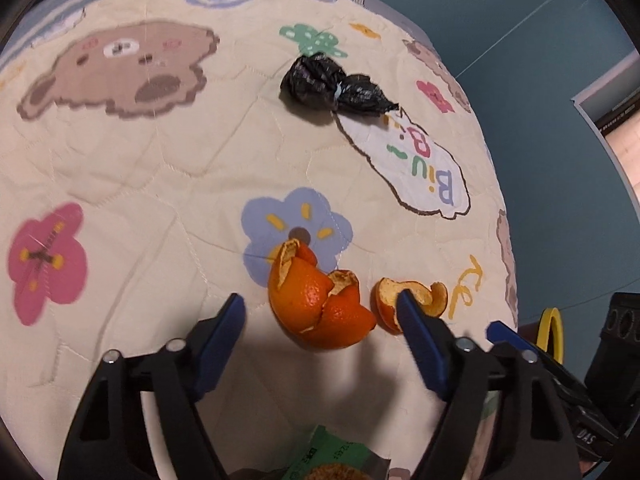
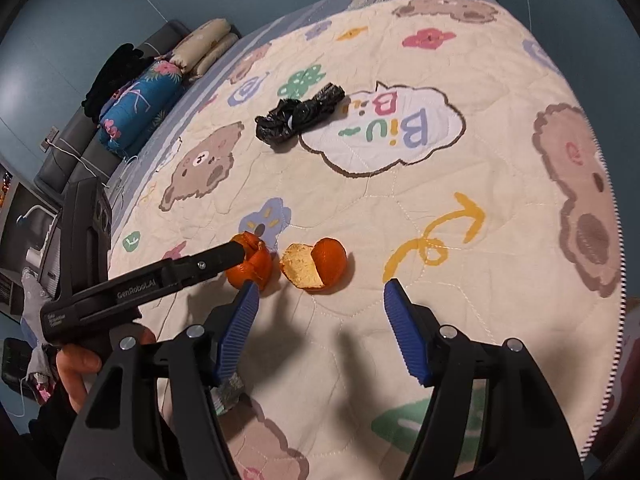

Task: Collect trash
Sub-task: 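Move both tools back over the bed toward the orange peels, then grasp the large orange peel with the left tool while the right tool grasps the smaller peel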

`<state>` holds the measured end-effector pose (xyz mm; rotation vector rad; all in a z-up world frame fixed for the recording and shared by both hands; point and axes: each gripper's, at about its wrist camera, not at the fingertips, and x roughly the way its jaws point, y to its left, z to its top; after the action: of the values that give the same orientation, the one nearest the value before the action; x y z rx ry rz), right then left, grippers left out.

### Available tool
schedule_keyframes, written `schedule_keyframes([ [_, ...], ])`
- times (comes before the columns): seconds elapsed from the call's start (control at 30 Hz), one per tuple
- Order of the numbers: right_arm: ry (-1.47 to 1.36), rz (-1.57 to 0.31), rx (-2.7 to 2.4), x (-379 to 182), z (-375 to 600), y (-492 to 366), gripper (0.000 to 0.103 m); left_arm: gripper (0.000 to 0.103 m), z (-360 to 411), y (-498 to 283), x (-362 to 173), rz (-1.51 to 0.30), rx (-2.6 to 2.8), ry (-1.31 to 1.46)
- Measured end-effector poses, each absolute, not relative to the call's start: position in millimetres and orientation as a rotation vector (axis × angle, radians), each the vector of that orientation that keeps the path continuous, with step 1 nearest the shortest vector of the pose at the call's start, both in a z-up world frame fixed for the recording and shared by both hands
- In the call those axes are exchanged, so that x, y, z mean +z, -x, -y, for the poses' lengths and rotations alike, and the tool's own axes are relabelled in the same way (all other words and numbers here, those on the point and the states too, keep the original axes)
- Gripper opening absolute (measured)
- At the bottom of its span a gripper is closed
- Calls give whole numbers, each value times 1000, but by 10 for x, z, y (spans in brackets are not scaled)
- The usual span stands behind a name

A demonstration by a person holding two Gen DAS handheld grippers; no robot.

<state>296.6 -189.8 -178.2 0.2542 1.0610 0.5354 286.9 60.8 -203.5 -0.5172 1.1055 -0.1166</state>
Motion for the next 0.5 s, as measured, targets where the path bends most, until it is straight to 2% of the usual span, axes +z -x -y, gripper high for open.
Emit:
schedule_keyframes([
  [0.2,-229,-1096,522,-1920,1796,-3091,58,48,-682,-2937,-2272,-1146,-137,627],
  [0.3,-212,-1110,530,-1971,1705,-3140,55,43,-739,-2954,-2317,-1144,-139,673],
  [0.5,-176,-1134,530,-2080,1534,-3257,40,38,-761,-2960,-2337,-1139,-148,687],
])
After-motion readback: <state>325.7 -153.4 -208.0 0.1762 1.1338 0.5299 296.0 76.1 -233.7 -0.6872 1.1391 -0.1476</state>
